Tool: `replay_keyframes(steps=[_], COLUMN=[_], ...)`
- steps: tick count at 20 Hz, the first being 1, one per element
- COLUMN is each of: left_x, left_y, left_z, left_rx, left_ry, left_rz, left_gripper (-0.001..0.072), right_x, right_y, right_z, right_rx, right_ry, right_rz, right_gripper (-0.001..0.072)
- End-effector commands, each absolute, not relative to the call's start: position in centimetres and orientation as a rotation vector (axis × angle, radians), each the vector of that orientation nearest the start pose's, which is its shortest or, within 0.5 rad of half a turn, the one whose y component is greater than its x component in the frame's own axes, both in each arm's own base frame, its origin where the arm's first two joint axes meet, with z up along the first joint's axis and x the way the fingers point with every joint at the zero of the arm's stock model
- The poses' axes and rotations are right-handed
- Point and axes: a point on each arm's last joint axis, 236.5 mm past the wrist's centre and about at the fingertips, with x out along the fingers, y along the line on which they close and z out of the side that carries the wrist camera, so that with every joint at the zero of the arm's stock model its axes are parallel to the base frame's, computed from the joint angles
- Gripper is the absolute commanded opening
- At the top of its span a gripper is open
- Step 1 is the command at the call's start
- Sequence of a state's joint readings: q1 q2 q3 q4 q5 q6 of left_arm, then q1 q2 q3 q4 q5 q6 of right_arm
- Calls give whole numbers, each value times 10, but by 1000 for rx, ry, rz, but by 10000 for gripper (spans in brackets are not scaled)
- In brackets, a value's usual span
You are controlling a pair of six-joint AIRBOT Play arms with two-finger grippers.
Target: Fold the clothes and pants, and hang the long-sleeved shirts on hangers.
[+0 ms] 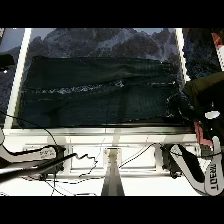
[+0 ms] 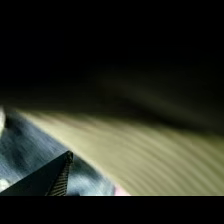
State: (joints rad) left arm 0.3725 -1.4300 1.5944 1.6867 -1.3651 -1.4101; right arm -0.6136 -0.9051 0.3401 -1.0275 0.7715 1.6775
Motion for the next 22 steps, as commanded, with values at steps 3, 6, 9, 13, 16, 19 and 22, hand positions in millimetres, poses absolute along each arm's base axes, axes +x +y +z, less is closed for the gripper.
replay_keyframes(steps=[3, 6, 9, 13, 16, 19, 22], left_x=[367, 356, 332, 291, 243, 210, 179], left_y=[185, 176, 177, 175, 162, 151, 149], left_z=[74, 60, 42, 24, -8, -30, -42], left_rx=[-157, -317, -354, -418, -530, -622, -700], left_ry=[1316, 1315, 1333, 1353, 1465, 1484, 1481], left_rz=[219, 168, 201, 251, 264, 298, 359], left_gripper=[14, 13, 13, 14, 48, 519, 519], right_x=[273, 279, 286, 285, 281, 281, 281], right_y=[-75, -76, -79, -86, -76, -77, -76], right_z=[-108, -101, -77, -38, -27, -27, -27], right_rx=[971, 881, 776, 642, 633, 631, 633], right_ry=[968, 966, 916, 818, 815, 813, 814], right_rz=[-411, -350, -290, -278, -243, -246, -244], right_gripper=[275, 68, 18, 18, 18, 18, 18])
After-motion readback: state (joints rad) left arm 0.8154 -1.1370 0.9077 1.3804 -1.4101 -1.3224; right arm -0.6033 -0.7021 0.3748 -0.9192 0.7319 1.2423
